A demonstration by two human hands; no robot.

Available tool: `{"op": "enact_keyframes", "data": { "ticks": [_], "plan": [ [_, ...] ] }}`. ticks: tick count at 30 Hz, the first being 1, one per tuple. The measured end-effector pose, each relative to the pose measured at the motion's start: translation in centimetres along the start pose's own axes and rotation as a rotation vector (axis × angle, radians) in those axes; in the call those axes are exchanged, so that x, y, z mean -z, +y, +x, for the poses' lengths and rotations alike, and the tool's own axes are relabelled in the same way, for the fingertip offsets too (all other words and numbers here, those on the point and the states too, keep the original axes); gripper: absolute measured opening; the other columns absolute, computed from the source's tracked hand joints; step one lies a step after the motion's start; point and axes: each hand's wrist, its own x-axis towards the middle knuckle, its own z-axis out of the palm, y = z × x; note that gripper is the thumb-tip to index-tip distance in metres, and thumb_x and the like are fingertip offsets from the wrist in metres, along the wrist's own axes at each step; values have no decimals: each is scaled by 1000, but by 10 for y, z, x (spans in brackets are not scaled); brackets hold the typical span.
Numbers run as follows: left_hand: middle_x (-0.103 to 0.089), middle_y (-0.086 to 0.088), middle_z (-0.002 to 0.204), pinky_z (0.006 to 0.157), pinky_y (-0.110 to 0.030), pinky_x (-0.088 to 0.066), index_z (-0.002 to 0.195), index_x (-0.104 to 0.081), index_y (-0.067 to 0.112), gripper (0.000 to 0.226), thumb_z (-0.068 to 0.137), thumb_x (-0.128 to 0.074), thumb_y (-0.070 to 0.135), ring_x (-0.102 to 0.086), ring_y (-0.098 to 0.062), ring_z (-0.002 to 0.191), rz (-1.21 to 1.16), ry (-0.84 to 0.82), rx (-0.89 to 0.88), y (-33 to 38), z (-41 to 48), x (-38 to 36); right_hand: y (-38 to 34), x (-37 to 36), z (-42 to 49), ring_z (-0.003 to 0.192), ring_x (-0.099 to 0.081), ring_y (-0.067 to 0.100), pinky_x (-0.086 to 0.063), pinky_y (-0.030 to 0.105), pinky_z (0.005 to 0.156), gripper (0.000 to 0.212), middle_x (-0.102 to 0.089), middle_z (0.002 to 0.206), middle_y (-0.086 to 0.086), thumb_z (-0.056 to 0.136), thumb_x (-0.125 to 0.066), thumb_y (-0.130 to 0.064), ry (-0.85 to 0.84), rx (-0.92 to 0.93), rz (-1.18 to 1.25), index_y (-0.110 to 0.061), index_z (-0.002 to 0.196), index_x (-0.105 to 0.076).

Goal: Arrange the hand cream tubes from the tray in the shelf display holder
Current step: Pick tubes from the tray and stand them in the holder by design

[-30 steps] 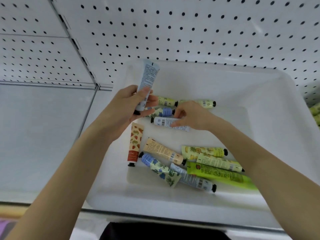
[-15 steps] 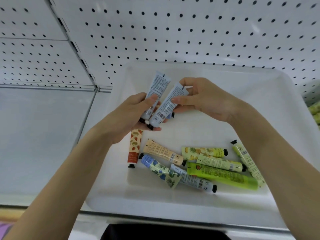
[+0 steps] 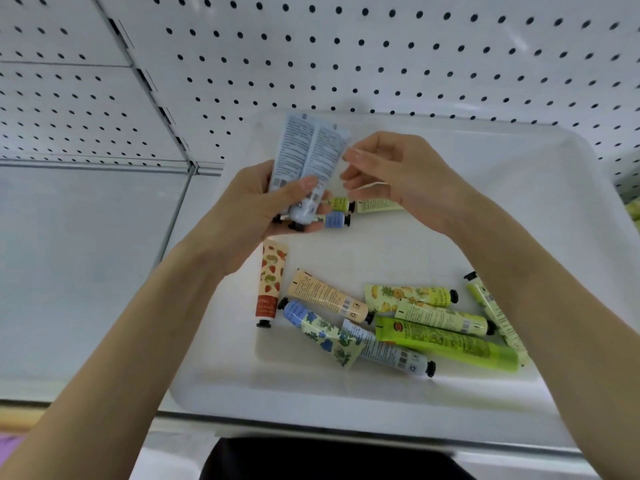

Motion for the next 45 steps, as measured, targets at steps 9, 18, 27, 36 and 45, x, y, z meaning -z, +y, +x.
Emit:
{"op": "enact_keyframes", "data": {
  "ticks": [9,18,27,36,45],
  "plan": [
    [-72,-9,99,80,-35,-59,112,-60,9,20,95,-52,15,-70,-20,97,-316,206,-39,5,2,3,53,-3,23,70,-59,0,-51,17,70,15,-64,79,-9,78,-76,-24,79,22,-603,-15,87,-70],
    [-73,-8,100,82,-41,-58,114,-60,10,21,94,-54,14,-70,-21,101,-348,202,-36,5,2,6,70,-20,25,79,-59,13,-49,28,77,26,-66,89,2,79,-75,-27,48,91,-844,-8,96,-71],
    [-73,-9,101,80,-39,-59,116,-59,8,24,94,-54,15,-70,-23,99,-324,183,-37,5,2,6,69,-20,22,79,-53,18,-44,30,70,23,-58,87,4,82,-72,-24,-2,-26,-839,-8,94,-60],
    [-73,-9,105,83,-36,-58,119,-59,10,27,93,-55,17,-70,-21,99,-254,191,-33,4,2,6,6,17,0,73,-66,10,-49,14,60,17,-71,96,9,86,-67,-12,-149,-105,-395,-8,102,-65],
    [-74,-8,105,76,-34,-60,112,-64,15,37,87,-53,40,-71,-21,96,-225,80,115,6,1,1,-20,8,-16,68,-62,11,-53,19,68,16,-66,84,5,74,-66,-14,-149,-19,48,-8,89,-62]
  ]
}}
